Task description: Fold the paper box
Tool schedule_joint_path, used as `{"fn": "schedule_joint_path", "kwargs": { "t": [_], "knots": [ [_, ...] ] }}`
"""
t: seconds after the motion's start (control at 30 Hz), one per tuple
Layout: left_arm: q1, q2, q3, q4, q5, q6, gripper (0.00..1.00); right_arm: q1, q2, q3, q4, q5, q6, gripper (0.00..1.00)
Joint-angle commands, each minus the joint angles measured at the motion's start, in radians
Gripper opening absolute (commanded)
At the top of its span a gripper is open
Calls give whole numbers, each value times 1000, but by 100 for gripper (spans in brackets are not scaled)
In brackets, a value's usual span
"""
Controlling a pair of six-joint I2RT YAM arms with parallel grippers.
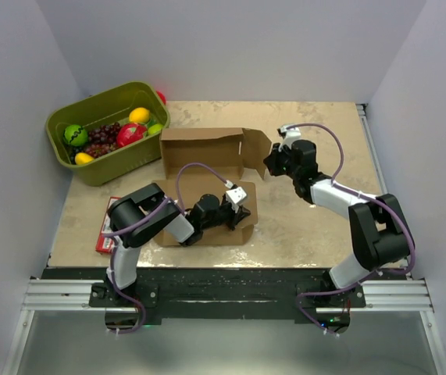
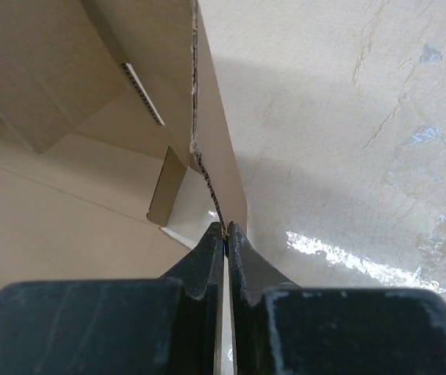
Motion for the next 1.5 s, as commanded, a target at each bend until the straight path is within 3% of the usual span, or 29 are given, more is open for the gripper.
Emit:
{"fn": "schedule_joint_path", "kwargs": {
  "t": [0.0,0.27,0.5,0.87,0.9,1.03,1.13,1.47],
  "knots": [
    [28,92,-61,-133,42,-29,0,9,-75,-7,11,-20,-8,3],
    [37,136,-44,-125,65,-27,0,92,-170,-25,-152,99,31,1],
    [39,151,-28,-128,67,-26,0,201,-177,-72,-176,181,87,0],
    [39,84,-1,-139,120,-20,0,255,-116,-129,-167,345,165,0],
    [39,67,-1,-153,120,-20,3,255,-115,-125,-175,351,163,0],
    [39,-41,-9,-189,119,-21,36,255,-125,-115,-202,371,156,0],
    [36,-114,-14,-219,128,-21,48,257,-127,-102,-219,380,150,0],
    [24,-397,-21,-386,168,5,62,255,-116,-76,-241,373,133,0]
  ]
}}
